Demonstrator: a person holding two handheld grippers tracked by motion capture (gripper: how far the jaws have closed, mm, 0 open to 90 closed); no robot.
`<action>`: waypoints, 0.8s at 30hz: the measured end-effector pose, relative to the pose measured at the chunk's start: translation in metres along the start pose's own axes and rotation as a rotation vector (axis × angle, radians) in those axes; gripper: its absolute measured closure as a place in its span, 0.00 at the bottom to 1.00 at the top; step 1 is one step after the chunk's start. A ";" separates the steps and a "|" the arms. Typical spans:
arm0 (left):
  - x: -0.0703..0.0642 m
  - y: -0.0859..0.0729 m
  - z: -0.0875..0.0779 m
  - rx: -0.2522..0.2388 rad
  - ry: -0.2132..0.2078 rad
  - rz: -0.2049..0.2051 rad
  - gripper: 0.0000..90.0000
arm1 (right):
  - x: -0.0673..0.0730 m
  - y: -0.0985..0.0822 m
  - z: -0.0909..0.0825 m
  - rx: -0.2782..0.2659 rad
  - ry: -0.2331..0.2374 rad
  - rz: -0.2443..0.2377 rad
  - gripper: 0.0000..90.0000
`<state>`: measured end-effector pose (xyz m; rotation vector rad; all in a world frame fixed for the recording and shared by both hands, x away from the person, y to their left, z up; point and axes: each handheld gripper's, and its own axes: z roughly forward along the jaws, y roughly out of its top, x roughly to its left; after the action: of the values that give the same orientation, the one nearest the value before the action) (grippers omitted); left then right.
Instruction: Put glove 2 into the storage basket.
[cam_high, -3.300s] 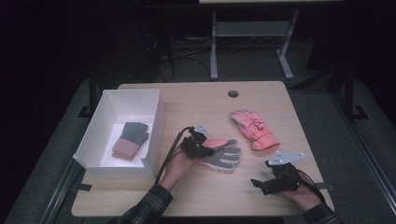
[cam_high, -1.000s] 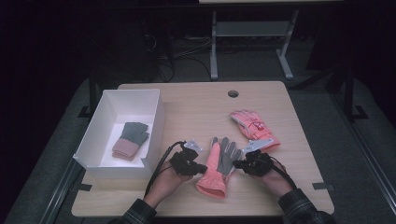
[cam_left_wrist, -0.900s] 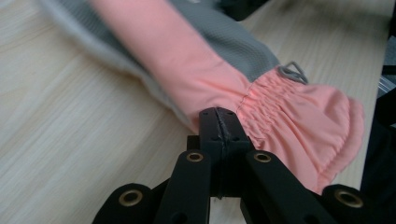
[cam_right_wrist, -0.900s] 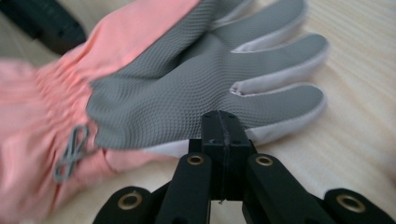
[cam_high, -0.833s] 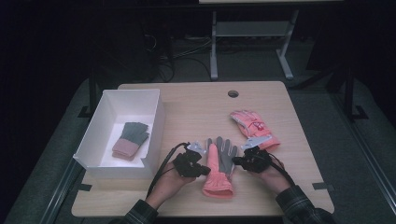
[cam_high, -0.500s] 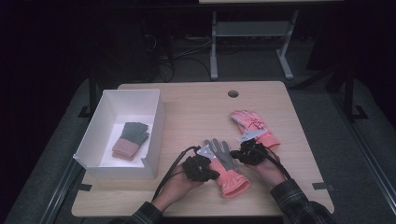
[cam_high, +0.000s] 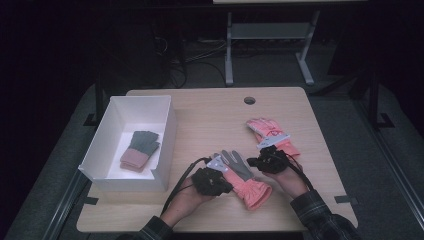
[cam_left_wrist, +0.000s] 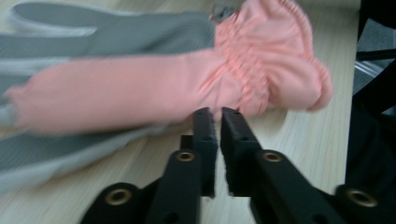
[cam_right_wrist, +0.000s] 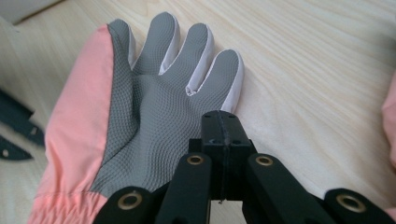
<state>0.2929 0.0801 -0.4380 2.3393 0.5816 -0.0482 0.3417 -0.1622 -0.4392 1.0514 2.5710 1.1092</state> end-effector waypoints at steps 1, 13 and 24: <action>0.001 -0.004 -0.003 0.002 0.009 0.001 0.88 | 0.000 0.000 -0.002 -0.003 -0.001 0.005 1.00; 0.005 -0.041 -0.023 0.014 0.072 -0.019 0.46 | -0.021 0.009 -0.027 -0.044 -0.061 0.049 0.83; 0.006 -0.046 -0.028 -0.007 0.115 -0.009 0.28 | -0.071 0.023 -0.027 -0.042 -0.160 0.154 0.72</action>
<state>0.2748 0.1307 -0.4476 2.3443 0.6470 0.0846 0.3961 -0.2132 -0.4138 1.2903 2.3676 1.0599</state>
